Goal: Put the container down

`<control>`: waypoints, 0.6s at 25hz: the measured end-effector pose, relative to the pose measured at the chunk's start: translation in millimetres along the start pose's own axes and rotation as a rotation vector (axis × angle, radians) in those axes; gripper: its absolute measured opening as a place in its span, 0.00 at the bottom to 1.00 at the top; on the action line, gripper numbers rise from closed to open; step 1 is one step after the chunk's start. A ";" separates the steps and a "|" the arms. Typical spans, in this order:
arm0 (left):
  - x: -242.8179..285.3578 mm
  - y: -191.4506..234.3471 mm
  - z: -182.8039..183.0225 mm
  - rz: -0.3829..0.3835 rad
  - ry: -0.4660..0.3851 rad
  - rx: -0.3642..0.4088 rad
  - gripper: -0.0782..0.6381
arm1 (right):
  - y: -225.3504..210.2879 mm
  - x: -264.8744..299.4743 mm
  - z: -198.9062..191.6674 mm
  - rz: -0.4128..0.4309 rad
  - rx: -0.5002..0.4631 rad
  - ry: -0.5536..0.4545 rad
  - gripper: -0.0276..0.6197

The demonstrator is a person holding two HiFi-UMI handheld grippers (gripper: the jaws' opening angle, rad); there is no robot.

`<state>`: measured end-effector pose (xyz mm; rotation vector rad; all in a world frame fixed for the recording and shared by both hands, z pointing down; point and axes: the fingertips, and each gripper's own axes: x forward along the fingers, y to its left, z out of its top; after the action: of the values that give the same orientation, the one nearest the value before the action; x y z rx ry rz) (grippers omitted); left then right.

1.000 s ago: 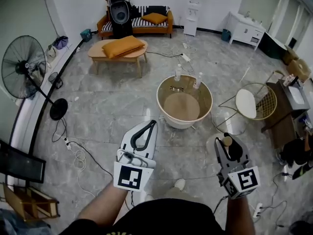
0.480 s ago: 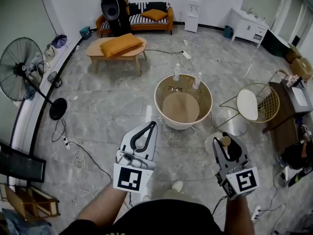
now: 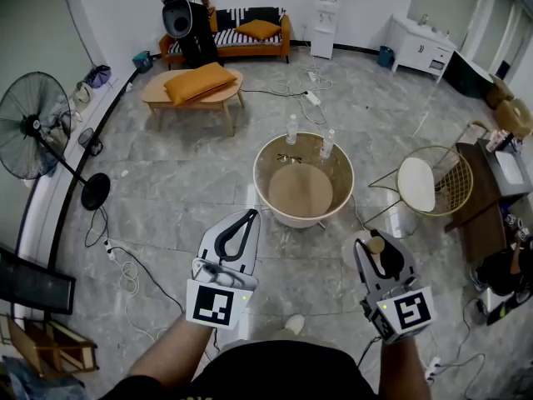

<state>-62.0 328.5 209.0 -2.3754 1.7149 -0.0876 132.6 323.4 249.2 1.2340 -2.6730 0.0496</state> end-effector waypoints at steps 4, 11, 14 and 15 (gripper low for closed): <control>21.5 -14.0 -4.9 0.004 0.015 -0.003 0.13 | -20.1 1.3 -6.2 0.030 0.003 0.009 0.27; 43.4 -32.3 -9.1 0.018 0.032 -0.020 0.13 | -48.2 5.8 -8.3 0.059 0.001 0.002 0.27; 46.4 -30.7 -13.5 0.029 0.053 -0.017 0.13 | -54.9 7.5 -13.8 0.069 0.007 0.020 0.27; 48.3 -28.6 -14.8 0.033 0.059 -0.014 0.13 | -57.5 9.9 -13.1 0.068 0.007 0.017 0.27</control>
<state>-22.3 289.6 225.7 -2.3764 1.7859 -0.1415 172.0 280.0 260.9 1.1397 -2.7020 0.0788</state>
